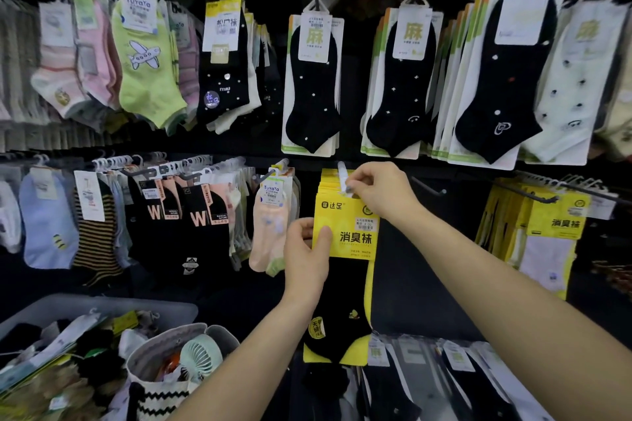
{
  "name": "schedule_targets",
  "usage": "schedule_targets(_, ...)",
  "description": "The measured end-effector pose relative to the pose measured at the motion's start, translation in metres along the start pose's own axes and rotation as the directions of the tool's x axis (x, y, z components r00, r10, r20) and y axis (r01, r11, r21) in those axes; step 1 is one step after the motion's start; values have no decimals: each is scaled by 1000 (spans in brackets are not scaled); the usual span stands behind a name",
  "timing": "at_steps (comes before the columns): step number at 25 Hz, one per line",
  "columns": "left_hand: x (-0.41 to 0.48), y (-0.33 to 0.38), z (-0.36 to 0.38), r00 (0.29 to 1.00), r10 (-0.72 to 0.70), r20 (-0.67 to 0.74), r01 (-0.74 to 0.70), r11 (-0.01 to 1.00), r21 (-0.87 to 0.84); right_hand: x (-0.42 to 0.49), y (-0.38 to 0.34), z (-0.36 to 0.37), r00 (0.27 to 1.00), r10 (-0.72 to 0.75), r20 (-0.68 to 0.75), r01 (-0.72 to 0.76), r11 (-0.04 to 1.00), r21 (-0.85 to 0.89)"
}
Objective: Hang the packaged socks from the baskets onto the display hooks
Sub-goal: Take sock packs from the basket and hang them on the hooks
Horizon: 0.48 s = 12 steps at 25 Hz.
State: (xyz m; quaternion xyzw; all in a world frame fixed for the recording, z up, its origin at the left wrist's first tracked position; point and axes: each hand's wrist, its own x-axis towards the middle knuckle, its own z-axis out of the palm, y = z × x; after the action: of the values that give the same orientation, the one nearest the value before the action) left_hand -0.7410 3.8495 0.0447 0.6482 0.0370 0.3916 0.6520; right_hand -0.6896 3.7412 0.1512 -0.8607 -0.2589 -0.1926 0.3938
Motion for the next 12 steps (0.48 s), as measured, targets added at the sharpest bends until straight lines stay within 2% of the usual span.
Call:
schedule_targets(4, 3, -15, -5, 998, -47, -30, 50, 993, 104, -11, 20, 6, 997, 5, -83, -4, 1000, 18)
schedule_targets(6, 12, -15, -6, 996, -83, 31, 80, 992, 93, -23, 33, 9, 993, 54, -102, -48, 997, 56)
schedule_targets(9, 28, -7, 1, 973, -105, 204, 101, 994, 28, -42, 48, 23, 985, 167, 37, -171, 966, 193)
schedule_targets(12, 33, -2, 11, 955, -101, 280, 120, 991, -52, -52, 51, 41, 978, 158, 137, -203, 870, 450)
